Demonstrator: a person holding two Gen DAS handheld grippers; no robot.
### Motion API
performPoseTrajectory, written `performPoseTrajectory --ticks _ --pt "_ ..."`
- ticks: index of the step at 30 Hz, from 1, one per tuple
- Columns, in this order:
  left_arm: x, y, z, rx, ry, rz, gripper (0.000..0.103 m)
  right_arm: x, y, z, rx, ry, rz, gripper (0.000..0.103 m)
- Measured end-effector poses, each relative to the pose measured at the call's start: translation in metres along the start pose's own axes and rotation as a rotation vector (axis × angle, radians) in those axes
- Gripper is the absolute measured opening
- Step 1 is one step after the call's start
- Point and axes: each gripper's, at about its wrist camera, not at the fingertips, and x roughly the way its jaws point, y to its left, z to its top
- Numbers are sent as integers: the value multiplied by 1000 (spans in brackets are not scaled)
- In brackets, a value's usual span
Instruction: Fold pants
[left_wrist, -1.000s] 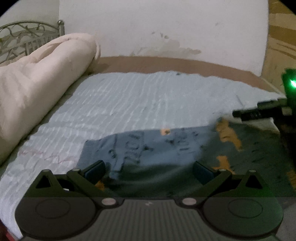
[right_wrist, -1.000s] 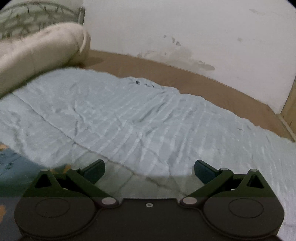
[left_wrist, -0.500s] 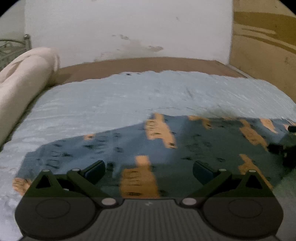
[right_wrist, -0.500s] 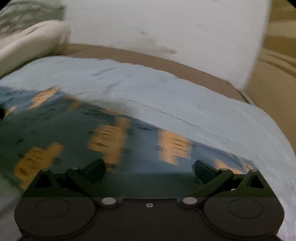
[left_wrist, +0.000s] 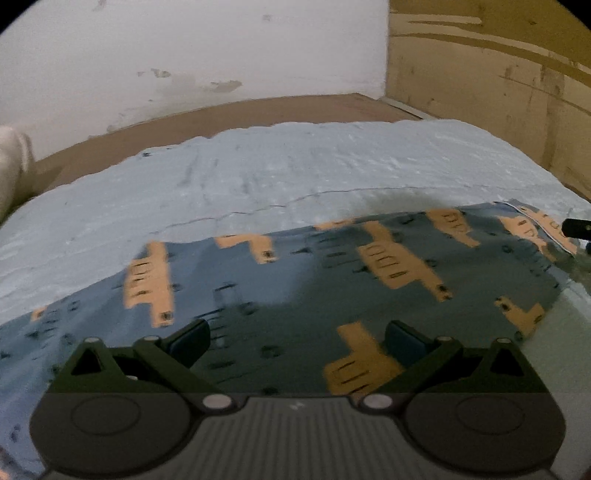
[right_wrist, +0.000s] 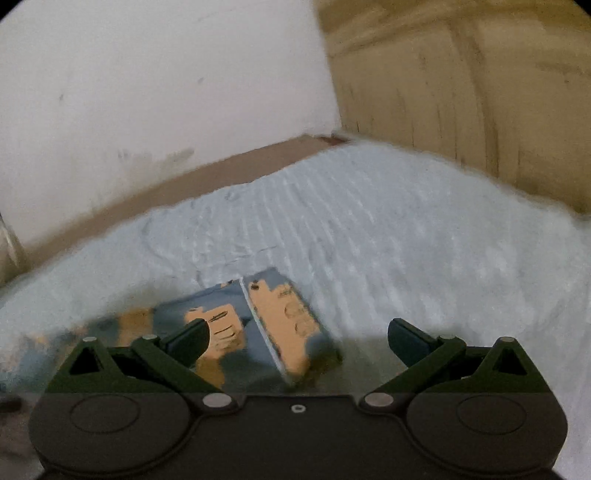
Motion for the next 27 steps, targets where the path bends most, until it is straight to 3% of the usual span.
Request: performPoseTrajectory --ticks 3,5,10,13,18,21,23,25,27 --pt "13 -10 3 7 20 -10 103 -1 -16 -8 137 74 126 102" --pt "20 -15 4 9 23 -17 103 -3 -16 -13 142 83 165 102" --pt "28 -19 10 24 26 -18 103 8 -11 -10 144 99 202 102" --pt "28 -15 10 8 31 -30 103 13 -17 -9 243 75 196 100" --pt "25 -8 16 -30 27 -53 103 20 -22 -5 380 13 164 79" --pt "20 -4 20 -31 7 -63 103 21 -22 -6 390 7 139 54" --pt "17 -2 22 -30 1 -57 103 21 -20 -5 376 13 102 28" --pt "14 3 24 -52 -5 -67 103 21 -15 -4 342 20 63 19" --pt "10 10 26 -80 -2 -91 103 20 -5 -1 268 17 34 17"
